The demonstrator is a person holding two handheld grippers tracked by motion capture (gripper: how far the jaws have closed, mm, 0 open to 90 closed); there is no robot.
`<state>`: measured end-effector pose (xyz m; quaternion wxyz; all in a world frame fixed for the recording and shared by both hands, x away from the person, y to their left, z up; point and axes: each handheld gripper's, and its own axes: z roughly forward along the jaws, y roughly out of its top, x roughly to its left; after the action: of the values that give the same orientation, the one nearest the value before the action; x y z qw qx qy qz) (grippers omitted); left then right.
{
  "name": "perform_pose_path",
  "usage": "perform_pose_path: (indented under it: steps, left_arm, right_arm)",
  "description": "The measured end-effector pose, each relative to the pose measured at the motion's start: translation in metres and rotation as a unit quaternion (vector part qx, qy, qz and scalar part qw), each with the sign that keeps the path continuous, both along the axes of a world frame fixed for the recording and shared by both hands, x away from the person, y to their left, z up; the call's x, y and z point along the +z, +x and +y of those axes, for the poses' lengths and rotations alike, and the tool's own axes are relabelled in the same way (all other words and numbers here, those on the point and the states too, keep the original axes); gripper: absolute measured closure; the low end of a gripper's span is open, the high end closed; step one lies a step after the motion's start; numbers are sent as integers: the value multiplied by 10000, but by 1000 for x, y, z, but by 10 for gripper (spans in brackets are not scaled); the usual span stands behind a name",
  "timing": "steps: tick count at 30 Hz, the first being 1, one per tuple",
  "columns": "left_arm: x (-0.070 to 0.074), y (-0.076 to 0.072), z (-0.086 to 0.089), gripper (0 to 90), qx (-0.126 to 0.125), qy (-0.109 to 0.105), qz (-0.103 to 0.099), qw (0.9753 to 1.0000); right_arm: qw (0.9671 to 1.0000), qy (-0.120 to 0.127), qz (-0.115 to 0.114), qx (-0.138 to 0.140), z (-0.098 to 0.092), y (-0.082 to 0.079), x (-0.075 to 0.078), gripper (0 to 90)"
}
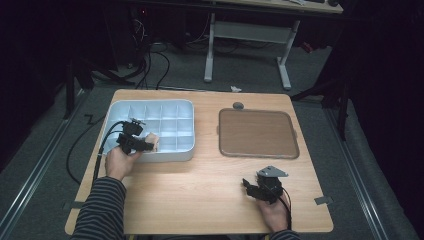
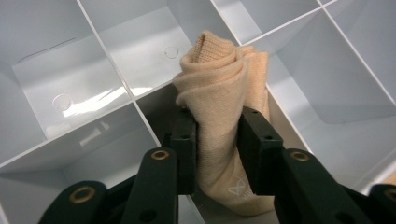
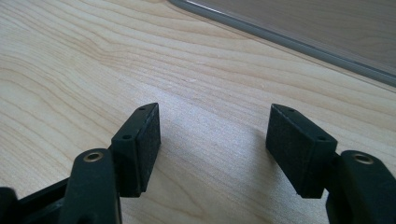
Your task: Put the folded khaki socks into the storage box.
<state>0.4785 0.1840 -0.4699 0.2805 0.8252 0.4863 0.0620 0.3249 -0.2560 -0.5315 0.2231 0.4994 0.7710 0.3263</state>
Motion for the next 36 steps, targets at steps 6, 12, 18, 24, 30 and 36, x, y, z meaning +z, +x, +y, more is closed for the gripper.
perform_pose_path:
  steps: [6, 12, 18, 24, 30, 36]
  left_arm:
    - [7, -1, 3, 580, 241, -225, -211, 9992]
    - [12, -2, 4, 683, 468, -347, -488, 9971]
    - [7, 0, 1, 805, 458, -138, -416, 9980]
    - [-1, 4, -3, 832, 407, 116, -267, 9987]
    - [-4, 7, -2, 831, 437, 57, -35, 9990]
    - [-2, 6, -1, 752, 392, 2, -82, 9992]
  right_arm:
    - [10000, 0, 1, 0, 0, 0, 0, 353]
    - [10000, 0, 0, 0, 0, 0, 0, 353]
    - [10000, 1, -2, -2, 0, 0, 0, 353]
    - [10000, -1, -1, -2, 0, 0, 0, 353]
    - [10000, -1, -3, -1, 0, 0, 0, 352]
    - [10000, 0, 0, 1, 0, 0, 0, 352]
